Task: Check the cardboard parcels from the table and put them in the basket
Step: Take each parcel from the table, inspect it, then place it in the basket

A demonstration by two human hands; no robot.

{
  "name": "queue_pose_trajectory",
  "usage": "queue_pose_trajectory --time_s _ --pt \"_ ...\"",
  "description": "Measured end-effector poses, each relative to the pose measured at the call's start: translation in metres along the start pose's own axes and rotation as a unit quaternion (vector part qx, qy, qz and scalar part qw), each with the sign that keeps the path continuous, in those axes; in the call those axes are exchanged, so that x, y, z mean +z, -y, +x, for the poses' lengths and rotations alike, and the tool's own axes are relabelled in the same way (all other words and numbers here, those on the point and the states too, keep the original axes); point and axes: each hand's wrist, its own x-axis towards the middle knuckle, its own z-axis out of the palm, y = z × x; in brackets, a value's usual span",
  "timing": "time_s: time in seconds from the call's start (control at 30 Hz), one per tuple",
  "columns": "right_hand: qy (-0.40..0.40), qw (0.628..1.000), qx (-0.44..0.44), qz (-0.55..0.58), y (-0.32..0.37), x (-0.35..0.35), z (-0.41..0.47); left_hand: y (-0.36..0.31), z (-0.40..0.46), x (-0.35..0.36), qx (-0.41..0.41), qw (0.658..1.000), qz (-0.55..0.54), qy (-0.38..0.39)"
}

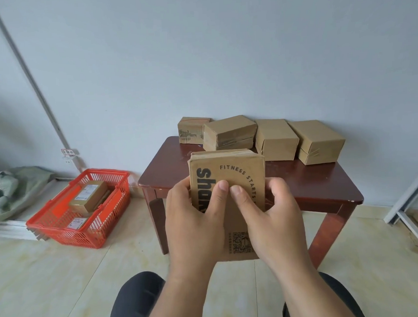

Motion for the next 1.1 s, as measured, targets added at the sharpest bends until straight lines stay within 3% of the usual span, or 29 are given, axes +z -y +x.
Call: queue_pose_trajectory --time_s 0.4,0.67,1.1 --pt "-0.015 1.000 -0.010 0.006 0.019 -0.009 0.001 -0.013 -0.013 -0.010 0.013 0.999 0.005 0.035" --pt "-0.015 1.000 -0.022 -0.001 0.014 -0.006 -0.009 -0.021 -0.007 -0.012 -0.015 0.999 -0.030 0.003" --pt "0.029 0.992 0.068 0.104 0.017 -0.004 -0.015 -0.026 -0.017 -0.007 -0.036 0.996 -0.079 0.014"
